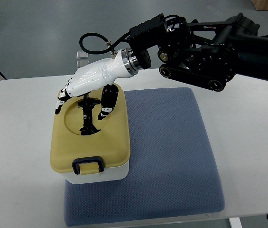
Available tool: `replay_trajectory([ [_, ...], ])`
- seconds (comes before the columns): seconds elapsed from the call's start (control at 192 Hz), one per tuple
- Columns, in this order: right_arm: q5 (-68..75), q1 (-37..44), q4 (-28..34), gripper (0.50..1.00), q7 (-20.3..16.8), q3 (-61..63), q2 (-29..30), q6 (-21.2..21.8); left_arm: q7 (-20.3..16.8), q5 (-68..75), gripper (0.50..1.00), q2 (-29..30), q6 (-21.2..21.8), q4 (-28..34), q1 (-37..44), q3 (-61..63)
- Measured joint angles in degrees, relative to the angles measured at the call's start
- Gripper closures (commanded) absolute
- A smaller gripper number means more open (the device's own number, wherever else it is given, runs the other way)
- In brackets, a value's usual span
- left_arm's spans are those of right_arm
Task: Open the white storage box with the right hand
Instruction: 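Close the right hand's fingers around the black handle on the yellow lid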
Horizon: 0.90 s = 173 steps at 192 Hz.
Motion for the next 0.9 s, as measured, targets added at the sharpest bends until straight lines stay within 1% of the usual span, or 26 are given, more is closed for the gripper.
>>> replay_trajectory([
  [0.031,-0.01,-0.13,0.00,0.760,0.00,0.00,0.04,-0.01,0.00,0.00,0.500,0.00,0.00,0.00,-0.01,0.00],
  [0.047,-0.01,-0.18,0.00,0.775,0.00,0.00,0.06,-0.01,0.00,0.00,0.500,0.00,0.00,0.00,-0.01,0.00],
  [0.089,-0.01,-0.29,0.00,0.783,0.00,0.01,0.12,-0.02,0.00,0.00,0.500,0.00,0.00,0.00,-0.01,0.00],
  [0.125,-0.01,-0.37,0.00,0.809,0.00,0.02,0.15,-0.02,0.01,0.00,0.500,0.00,0.00,0.00,-0.01,-0.01],
  [0.146,-0.01,-0.40,0.00,0.814,0.00,0.03,0.16,-0.02,0.01,0.00,0.500,0.00,0.00,0.00,-0.01,-0.01],
  [0.417,0.05,-1.69,-0.03,0.820,0.00,0.04,0.12,-0.03,0.01,0.00,0.500,0.00,0.00,0.00,0.00,-0.05],
  [0.464,0.06,-1.85,-0.05,0.848,0.00,0.04,0.10,-0.03,0.01,0.00,0.500,0.00,0.00,0.00,0.00,-0.05],
  [0.537,0.07,-1.91,-0.08,0.863,0.00,0.04,0.04,-0.03,0.01,0.00,0.500,0.00,0.00,0.00,-0.01,-0.05],
  [0.594,0.07,-1.91,-0.09,0.918,0.00,0.04,-0.03,-0.03,0.01,0.00,0.500,0.00,0.00,0.00,0.00,-0.05],
  [0.672,0.07,-1.83,-0.09,0.948,0.00,0.04,-0.08,-0.03,0.01,0.00,0.500,0.00,0.00,0.00,0.01,-0.03],
  [0.865,0.15,-1.26,-0.09,0.957,0.00,0.19,-0.35,-0.20,0.01,-0.01,0.500,0.00,0.00,0.01,0.00,-0.03],
  [0.902,0.15,-1.26,-0.09,0.971,0.00,0.20,-0.35,-0.20,0.01,-0.01,0.500,0.00,0.00,0.01,0.00,-0.03],
])
